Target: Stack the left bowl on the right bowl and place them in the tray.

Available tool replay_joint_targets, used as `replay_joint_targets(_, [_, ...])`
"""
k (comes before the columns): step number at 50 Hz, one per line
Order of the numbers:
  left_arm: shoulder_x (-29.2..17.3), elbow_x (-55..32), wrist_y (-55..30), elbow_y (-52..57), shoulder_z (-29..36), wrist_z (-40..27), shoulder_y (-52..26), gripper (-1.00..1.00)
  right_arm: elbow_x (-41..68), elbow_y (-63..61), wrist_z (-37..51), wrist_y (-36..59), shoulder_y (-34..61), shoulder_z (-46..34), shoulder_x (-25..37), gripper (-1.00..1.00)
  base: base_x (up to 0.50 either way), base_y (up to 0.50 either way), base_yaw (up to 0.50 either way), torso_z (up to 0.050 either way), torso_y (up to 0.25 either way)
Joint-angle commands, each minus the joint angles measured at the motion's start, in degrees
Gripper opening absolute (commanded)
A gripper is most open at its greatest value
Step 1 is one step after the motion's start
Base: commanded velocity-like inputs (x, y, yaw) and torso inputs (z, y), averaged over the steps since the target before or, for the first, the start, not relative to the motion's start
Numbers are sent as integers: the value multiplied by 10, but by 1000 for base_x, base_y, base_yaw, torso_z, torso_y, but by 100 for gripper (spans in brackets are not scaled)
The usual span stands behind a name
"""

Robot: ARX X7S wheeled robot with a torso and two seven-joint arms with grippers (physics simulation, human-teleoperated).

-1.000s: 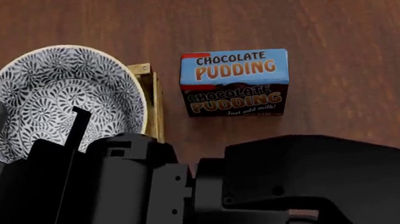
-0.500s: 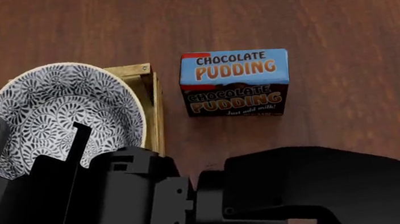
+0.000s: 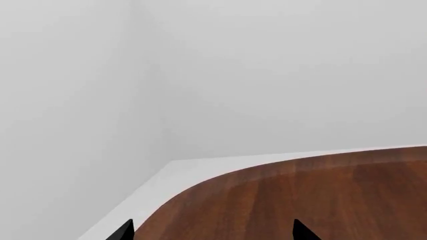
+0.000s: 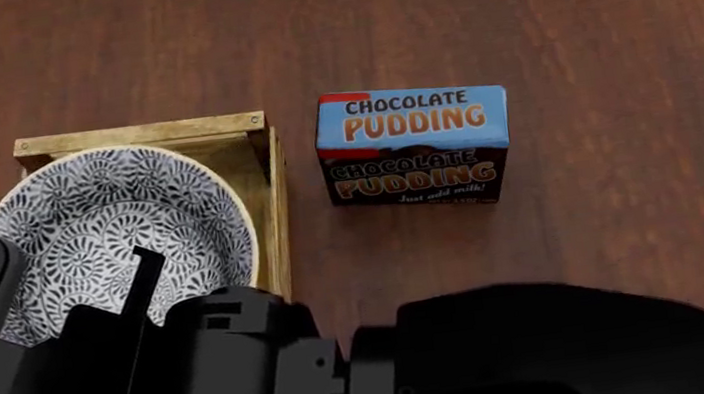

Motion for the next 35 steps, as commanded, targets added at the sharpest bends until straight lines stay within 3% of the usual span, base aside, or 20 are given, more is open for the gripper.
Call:
replay_joint_targets(1, [-1, -1, 1, 1, -2, -2, 3, 100, -35, -2, -8, 6, -10, 6, -1, -100, 0, 0, 0, 0, 0])
replay_joint_targets(35, [-3, -6, 9, -2, -11, -4, 12, 100, -66, 20, -44, 0, -39, 8, -2, -100, 0, 0, 0, 0, 1])
